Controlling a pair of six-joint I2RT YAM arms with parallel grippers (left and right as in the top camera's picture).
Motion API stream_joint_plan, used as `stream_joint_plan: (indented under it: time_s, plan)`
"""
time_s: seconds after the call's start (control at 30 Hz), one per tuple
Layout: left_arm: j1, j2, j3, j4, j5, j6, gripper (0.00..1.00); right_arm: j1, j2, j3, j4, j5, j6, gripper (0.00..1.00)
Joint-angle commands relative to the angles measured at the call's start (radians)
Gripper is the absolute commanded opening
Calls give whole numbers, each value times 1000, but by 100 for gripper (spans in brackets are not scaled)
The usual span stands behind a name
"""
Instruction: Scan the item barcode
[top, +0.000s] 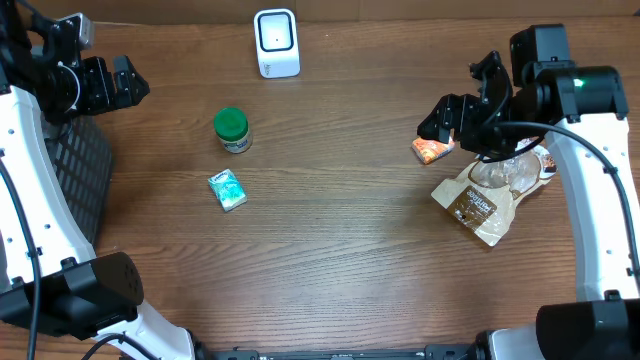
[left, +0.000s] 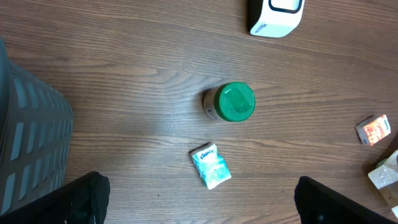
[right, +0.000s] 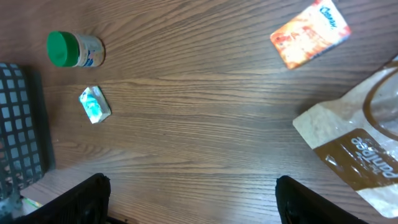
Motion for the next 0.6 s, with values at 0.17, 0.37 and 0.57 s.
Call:
stream_joint_plan:
  time_s: [0.17,0.37,0.57]
  plan:
    - [3,-19,20,-2,1,19,99,55,-5,12,28,7,-13,83]
    - [3,-19,20,-2,1,19,100,58,-5,12,26,6,-13,83]
    - [3,-19,20,-2,1,19,99,58,-4,12,26,6,-13,83]
